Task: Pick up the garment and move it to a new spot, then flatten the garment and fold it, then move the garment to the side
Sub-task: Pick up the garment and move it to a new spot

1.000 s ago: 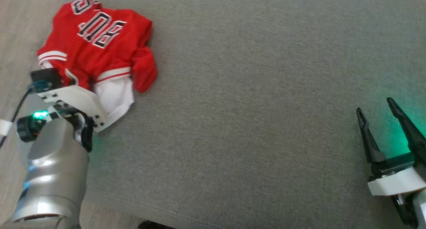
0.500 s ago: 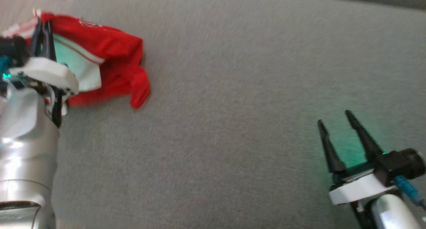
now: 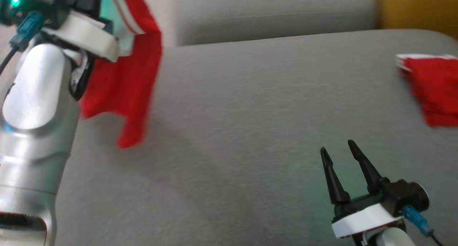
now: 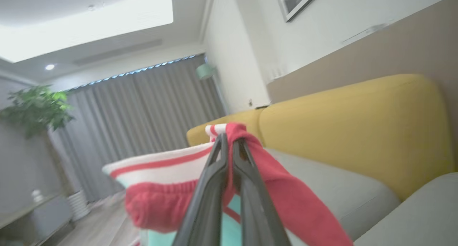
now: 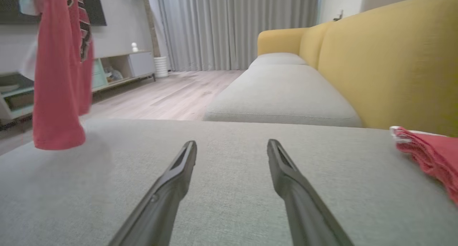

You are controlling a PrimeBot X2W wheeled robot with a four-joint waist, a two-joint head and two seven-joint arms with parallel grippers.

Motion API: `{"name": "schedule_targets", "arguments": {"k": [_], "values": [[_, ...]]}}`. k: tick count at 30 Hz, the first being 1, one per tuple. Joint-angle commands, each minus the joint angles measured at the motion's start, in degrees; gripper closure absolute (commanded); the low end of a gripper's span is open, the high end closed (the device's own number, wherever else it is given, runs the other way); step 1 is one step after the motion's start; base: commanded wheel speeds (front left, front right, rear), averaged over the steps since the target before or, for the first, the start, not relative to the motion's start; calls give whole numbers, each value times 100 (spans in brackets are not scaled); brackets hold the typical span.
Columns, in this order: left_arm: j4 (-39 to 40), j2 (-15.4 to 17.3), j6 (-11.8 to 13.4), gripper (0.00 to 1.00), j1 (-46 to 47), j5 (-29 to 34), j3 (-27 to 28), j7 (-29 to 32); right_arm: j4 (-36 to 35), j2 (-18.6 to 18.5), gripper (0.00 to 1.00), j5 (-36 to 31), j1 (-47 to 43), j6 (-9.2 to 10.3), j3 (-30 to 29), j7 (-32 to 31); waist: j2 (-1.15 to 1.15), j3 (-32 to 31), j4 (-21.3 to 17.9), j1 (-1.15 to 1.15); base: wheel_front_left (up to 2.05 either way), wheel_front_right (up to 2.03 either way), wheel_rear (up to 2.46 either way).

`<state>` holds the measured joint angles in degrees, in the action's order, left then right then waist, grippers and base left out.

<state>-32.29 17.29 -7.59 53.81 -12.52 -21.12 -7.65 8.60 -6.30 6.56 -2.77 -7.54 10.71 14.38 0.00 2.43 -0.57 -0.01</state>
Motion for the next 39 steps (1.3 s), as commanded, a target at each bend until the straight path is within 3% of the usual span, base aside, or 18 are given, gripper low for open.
{"name": "schedule_targets", "arguments": {"k": [1,10,15,19,20,21,22,27,33,39], "values": [[353,301,11,100,382,-74,98,93,-219,16,0,37,225,5,126,62,0,-308,-863,1,0,0,0],[1206,195,11,100,-33,-300,-603,724,-283,150,0,107,360,5,128,62,0,117,-2010,1,0,0,0],[1157,-52,10,100,-785,-264,-1352,681,-339,265,0,209,427,5,127,62,0,666,-2174,1,0,0,0],[683,-463,48,100,-1638,-302,-1816,300,-318,322,0,288,512,5,199,62,0,1011,-2082,1,0,0,0],[511,-562,104,86,-1816,-273,-1907,156,-301,329,0,303,537,5,226,62,0,1061,-2035,1,0,0,0],[332,-658,163,56,-1970,-227,-2002,5,-281,333,0,316,563,5,256,62,0,1096,-1978,1,0,0,0],[151,-765,239,0,-2109,-226,-2042,-152,-262,336,0,338,586,5,285,62,0,1115,-1911,1,0,0,0],[-158,-1183,761,0,-2559,-360,-1822,-705,-118,340,0,446,575,5,280,62,0,898,-1369,1,0,0,0],[1196,-1270,1451,0,-3713,-241,-892,-732,124,341,0,354,268,5,6,62,0,186,-580,1,0,0,0],[2034,-1292,1728,0,-4935,-120,103,-733,156,342,0,253,27,5,-157,62,0,-282,-128,1,0,0,0]]}}
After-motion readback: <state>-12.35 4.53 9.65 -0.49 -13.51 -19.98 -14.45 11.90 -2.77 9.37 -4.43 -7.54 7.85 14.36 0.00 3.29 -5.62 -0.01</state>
